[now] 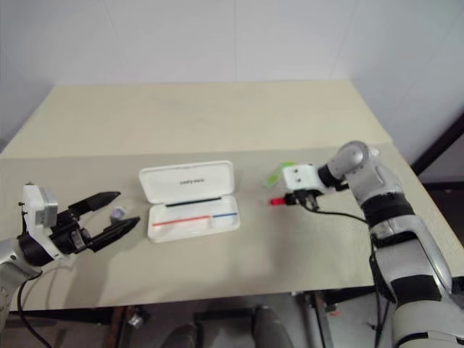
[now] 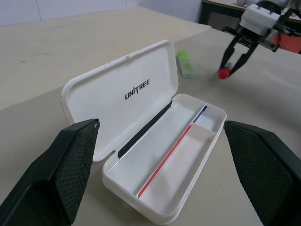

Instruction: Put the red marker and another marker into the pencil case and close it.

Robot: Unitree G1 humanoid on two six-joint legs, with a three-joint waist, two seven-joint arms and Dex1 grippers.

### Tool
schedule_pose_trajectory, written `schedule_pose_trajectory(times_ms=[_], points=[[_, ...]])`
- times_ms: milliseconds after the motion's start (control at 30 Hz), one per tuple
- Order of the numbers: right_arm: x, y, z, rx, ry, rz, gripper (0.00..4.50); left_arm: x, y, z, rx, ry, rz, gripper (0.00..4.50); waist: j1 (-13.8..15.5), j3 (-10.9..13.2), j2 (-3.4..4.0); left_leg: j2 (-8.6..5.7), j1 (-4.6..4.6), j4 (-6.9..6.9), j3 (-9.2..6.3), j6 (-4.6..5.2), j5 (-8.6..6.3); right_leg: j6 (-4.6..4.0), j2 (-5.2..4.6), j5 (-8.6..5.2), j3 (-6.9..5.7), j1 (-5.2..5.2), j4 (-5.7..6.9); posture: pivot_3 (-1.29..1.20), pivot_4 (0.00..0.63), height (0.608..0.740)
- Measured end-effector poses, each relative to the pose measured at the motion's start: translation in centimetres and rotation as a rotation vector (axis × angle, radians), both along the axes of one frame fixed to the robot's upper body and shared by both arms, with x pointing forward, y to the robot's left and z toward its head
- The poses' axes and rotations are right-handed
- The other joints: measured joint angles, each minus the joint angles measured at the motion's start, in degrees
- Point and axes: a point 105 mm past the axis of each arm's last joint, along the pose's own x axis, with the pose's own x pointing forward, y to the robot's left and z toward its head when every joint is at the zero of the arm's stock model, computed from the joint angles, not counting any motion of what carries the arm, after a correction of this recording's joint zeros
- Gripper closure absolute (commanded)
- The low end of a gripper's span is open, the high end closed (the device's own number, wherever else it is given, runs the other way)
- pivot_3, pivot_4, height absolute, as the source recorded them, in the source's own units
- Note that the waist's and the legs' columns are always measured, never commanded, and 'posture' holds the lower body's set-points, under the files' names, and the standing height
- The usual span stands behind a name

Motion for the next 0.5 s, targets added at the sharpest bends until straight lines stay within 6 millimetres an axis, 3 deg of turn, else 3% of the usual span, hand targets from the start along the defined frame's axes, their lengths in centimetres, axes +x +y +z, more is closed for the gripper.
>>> schedule_pose_trajectory(times_ms=[200, 367, 500], points=[[-1.2, 2.2, 2.4, 0.202, 0.032, -0.020, 3.19, 0.0, -0.1, 0.1, 0.001, -0.002, -0.015, 0.00, 1.1, 0.0, 0.03, 0.01, -0.03, -0.10, 0.00, -0.04, -0.04, -0.06, 0.02, -0.10, 0.00, -0.08, -0.02, 0.00, 0.150, 0.740], [-3.6, 6.4, 5.5, 0.347, 0.034, 0.040, 3.19, -0.1, -0.3, 0.3, 0.022, -0.005, -0.045, 0.00, 1.3, 0.0, 0.04, 0.12, -0.05, -0.14, -0.01, -0.09, -0.10, -0.12, 0.13, -0.14, 0.00, -0.15, -0.02, 0.00, 0.150, 0.740], [-5.0, 9.8, 5.4, 0.375, 0.023, 0.063, 3.19, -0.3, 0.4, 0.2, 0.052, 0.019, -0.068, 0.00, 1.1, 0.0, 0.03, 0.22, -0.04, -0.16, 0.02, -0.16, -0.14, -0.73, 0.23, -0.48, 0.00, -0.19, -0.03, 0.00, 0.150, 0.740]])
